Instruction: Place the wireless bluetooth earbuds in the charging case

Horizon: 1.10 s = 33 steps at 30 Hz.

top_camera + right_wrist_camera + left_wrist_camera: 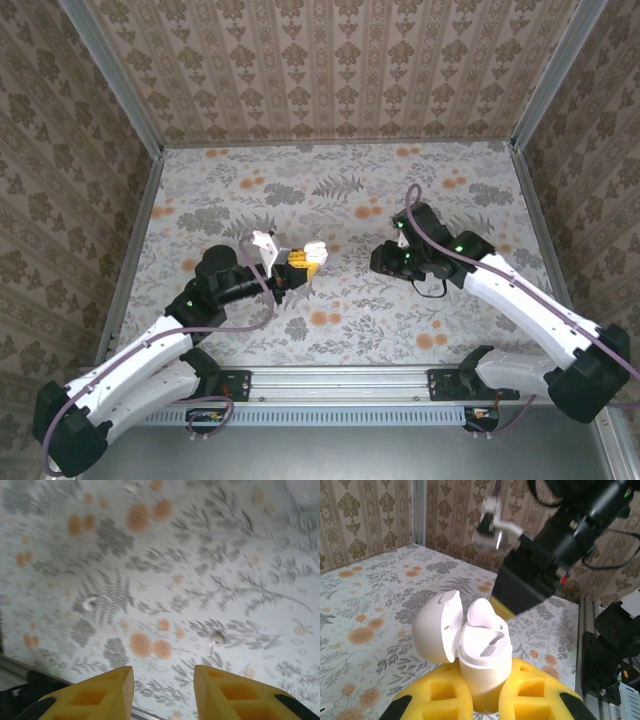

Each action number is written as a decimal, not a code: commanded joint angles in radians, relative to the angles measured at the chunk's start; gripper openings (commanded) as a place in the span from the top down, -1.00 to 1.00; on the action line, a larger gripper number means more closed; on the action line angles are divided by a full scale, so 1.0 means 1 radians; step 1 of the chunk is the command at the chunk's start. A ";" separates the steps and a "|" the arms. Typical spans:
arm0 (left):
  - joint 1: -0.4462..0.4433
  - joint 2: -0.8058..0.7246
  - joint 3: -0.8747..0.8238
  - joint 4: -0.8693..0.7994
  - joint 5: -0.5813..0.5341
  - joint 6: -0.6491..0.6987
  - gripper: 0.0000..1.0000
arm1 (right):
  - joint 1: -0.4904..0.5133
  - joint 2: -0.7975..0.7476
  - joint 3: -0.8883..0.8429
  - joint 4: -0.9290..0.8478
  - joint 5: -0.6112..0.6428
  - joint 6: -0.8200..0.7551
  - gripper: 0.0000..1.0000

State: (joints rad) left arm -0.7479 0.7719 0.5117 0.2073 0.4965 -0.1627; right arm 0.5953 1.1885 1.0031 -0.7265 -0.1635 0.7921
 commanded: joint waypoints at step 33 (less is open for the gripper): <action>-0.007 -0.012 -0.036 -0.058 -0.052 0.052 1.00 | 0.122 0.537 -0.035 0.118 0.026 0.040 0.40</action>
State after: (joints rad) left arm -0.7521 0.7700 0.4839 0.1482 0.4484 -0.1337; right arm 0.7143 1.6810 0.9447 -0.6468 -0.1627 0.8593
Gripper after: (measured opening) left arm 0.106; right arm 0.307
